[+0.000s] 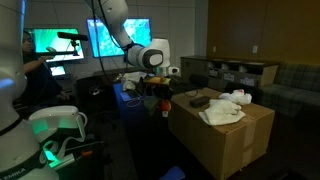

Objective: Put the objects on the table on to the box and the objects on the box on to the table

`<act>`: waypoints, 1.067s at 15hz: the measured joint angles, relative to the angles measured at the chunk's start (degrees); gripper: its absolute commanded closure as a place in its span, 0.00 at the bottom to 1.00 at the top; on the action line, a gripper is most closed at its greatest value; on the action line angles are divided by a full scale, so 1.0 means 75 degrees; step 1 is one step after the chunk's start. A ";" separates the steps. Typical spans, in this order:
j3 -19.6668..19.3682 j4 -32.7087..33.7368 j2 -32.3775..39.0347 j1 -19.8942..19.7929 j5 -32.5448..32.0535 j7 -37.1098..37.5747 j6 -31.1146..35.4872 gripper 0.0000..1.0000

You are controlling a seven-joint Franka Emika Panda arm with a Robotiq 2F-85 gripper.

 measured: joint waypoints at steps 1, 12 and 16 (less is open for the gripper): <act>0.0001 -0.0250 -0.0006 -0.0010 0.0076 -0.0051 0.0016 0.95; -0.0078 -0.1207 0.1813 -0.0018 0.0319 0.0686 0.2990 0.94; -0.0486 -0.0980 0.2855 0.0398 0.0107 0.1474 0.4260 0.62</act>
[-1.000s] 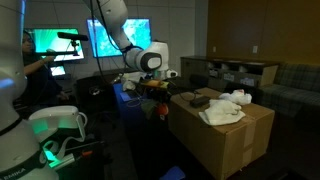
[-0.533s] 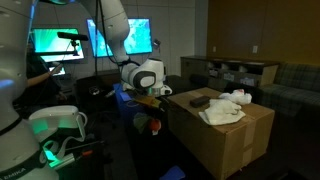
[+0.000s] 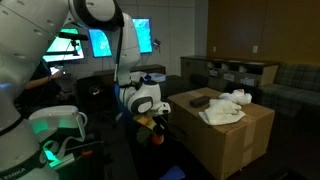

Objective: Put the objects on the table on to the box and the objects on the box on to the table

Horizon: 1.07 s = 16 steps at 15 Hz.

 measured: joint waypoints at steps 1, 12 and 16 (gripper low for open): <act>-0.0124 0.0094 0.0203 0.0135 -0.0022 0.0164 0.0182 0.61; -0.0840 0.0583 0.0637 0.0843 -0.0224 0.0854 0.0635 0.00; -0.0059 -0.0023 -0.0305 -0.0250 -0.0713 0.0557 -0.0385 0.00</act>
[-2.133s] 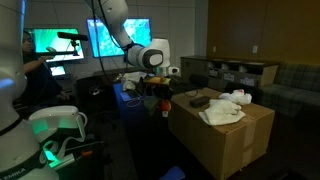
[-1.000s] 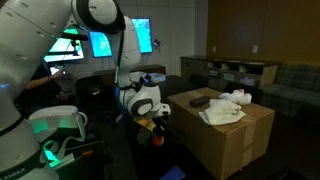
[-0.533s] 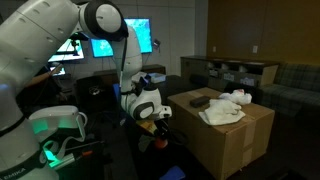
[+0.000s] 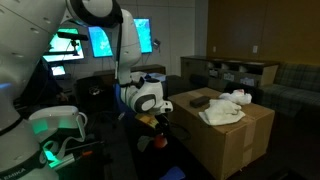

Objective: Put the objects on the table on to the box and the objects on the box on to the table

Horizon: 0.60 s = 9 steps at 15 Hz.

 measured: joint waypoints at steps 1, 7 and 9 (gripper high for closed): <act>0.0305 -0.0208 -0.0395 -0.0418 -0.0011 -0.0145 -0.0394 0.00; 0.1339 -0.0902 -0.2837 -0.1995 0.1036 -0.0968 -0.2841 0.00; 0.1172 -0.1030 -0.3714 -0.1988 0.1482 -0.1069 -0.3642 0.00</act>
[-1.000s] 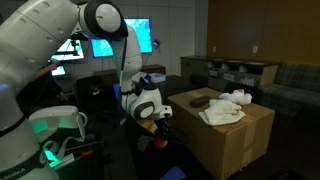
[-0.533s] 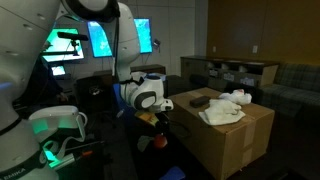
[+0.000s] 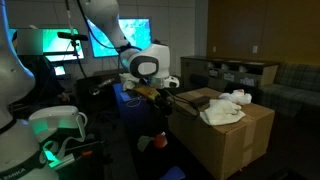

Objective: Put the objects on the table on to the box and the objects on the box on to the table

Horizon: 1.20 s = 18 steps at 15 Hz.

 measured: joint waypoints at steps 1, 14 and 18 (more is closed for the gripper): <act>-0.0153 -0.0063 -0.0455 0.0046 0.0181 -0.0026 -0.0425 0.00; -0.1907 -0.1428 -0.5368 0.1317 0.0351 0.1496 -0.3961 0.00; -0.1907 -0.1808 -0.6279 0.1386 0.0256 0.2023 -0.4028 0.00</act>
